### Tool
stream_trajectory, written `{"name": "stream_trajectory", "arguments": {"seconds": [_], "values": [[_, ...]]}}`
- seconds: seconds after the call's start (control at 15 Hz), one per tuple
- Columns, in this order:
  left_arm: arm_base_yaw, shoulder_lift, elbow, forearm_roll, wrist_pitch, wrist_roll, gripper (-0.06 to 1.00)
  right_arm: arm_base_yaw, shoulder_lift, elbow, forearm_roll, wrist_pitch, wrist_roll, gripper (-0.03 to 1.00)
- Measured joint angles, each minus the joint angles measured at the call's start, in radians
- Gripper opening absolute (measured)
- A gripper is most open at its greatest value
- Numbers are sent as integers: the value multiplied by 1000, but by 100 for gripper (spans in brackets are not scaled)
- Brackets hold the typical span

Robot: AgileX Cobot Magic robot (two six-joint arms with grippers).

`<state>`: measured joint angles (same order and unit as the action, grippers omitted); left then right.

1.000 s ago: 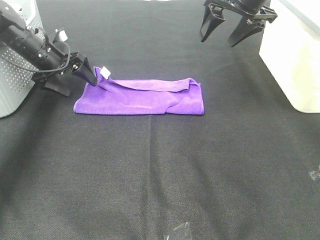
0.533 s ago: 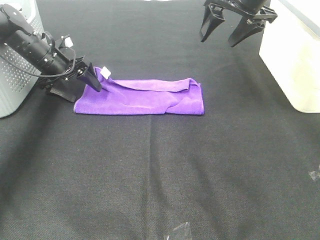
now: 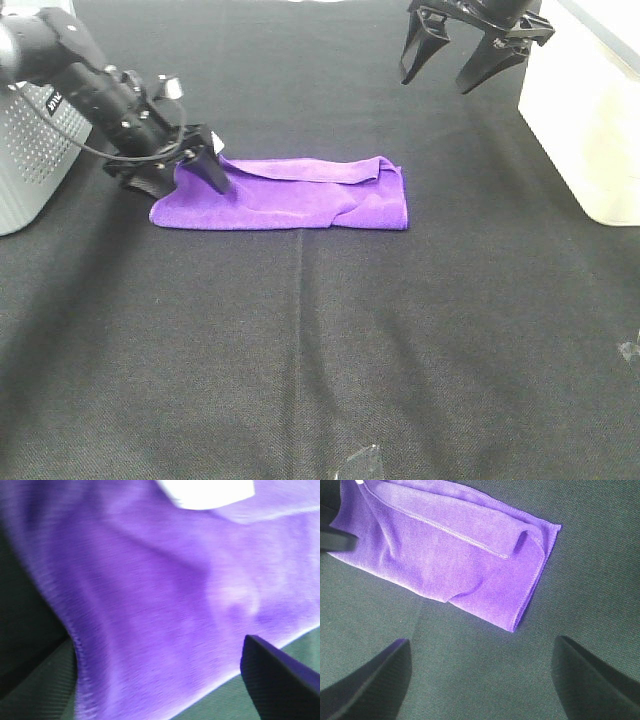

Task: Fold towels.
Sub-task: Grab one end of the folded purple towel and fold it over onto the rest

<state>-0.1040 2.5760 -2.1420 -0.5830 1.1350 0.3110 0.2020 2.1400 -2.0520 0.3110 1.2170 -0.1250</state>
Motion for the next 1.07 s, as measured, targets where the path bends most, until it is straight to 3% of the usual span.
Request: {"name": "stream_trajectory", "arguments": {"seconds": [0.2,0.47,0.73,0.87,0.93,1.0,1.07], "values": [[-15,2,0,-7,-10,1,80,0,0,0,0,0,-5,74],[-22,12,0,-34,-41,0,60,0,0,0,0,0,-10,74],[-39,14,0,-50,-55,0,57,0,0,0,0,0,-10,74],[-46,17,0,-50,-60,0,49,0,0,0,0,0,-10,74],[-48,21,1,-50,-61,0,38,0,0,0,0,0,-10,74],[-49,28,1,-49,-61,1,14,0,0,0,0,0,-10,74],[-49,28,1,-42,-61,12,5,0,0,0,0,0,-10,74]]}}
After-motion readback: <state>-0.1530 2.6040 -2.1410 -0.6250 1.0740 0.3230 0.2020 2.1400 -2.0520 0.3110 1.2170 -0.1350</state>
